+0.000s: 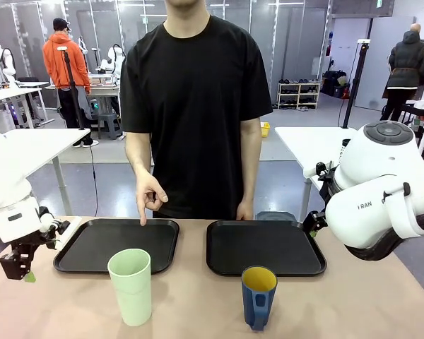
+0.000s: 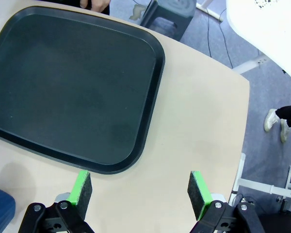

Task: Sort and store the cups by type.
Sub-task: Pick up the Reusable plastic cup.

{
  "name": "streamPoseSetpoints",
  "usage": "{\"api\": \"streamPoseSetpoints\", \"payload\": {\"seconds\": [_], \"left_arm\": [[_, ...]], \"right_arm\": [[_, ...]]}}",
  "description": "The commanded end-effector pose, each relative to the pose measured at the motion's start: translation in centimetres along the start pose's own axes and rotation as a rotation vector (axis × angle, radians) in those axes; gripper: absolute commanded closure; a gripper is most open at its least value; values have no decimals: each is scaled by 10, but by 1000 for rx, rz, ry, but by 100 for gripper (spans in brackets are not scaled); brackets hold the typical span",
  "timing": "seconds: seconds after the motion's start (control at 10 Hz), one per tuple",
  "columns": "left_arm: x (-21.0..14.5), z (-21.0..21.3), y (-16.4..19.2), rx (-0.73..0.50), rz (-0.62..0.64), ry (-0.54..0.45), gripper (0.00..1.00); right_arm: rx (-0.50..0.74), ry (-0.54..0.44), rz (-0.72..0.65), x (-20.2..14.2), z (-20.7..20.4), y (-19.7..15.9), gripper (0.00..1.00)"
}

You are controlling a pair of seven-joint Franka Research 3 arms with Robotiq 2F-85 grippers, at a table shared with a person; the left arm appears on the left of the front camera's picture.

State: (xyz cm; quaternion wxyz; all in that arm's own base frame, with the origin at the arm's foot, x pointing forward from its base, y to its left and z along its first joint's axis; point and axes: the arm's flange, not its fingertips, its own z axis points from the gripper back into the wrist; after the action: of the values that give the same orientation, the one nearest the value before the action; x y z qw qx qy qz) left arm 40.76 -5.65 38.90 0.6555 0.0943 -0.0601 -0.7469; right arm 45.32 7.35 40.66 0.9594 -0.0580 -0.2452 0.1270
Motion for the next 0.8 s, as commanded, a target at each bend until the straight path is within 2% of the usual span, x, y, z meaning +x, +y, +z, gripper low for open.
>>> {"api": "streamPoseSetpoints", "payload": {"seconds": [0.0, 0.2, 0.3, 0.5, 0.6, 0.7], "left_arm": [[0, 0, 0, 2, 9, -15, 0], [0, 0, 0, 0, 1, 0, 0], [8, -8, 1, -50, -36, -114, 0], [2, -18, -4, 0, -13, -313, 0], [2, -27, -13, 2, -49, -428, 0], [1, -37, -19, -23, -61, -473, 0]], "right_arm": [[1, -1, 0, 1, -1, 0, 0], [1, -1, 0, 1, -1, 0, 0], [1, -1, 0, 1, -1, 0, 0], [1, -1, 0, 1, -1, 0, 0], [1, -1, 0, 1, -1, 0, 0], [1, -1, 0, 1, -1, 0, 0]]}}
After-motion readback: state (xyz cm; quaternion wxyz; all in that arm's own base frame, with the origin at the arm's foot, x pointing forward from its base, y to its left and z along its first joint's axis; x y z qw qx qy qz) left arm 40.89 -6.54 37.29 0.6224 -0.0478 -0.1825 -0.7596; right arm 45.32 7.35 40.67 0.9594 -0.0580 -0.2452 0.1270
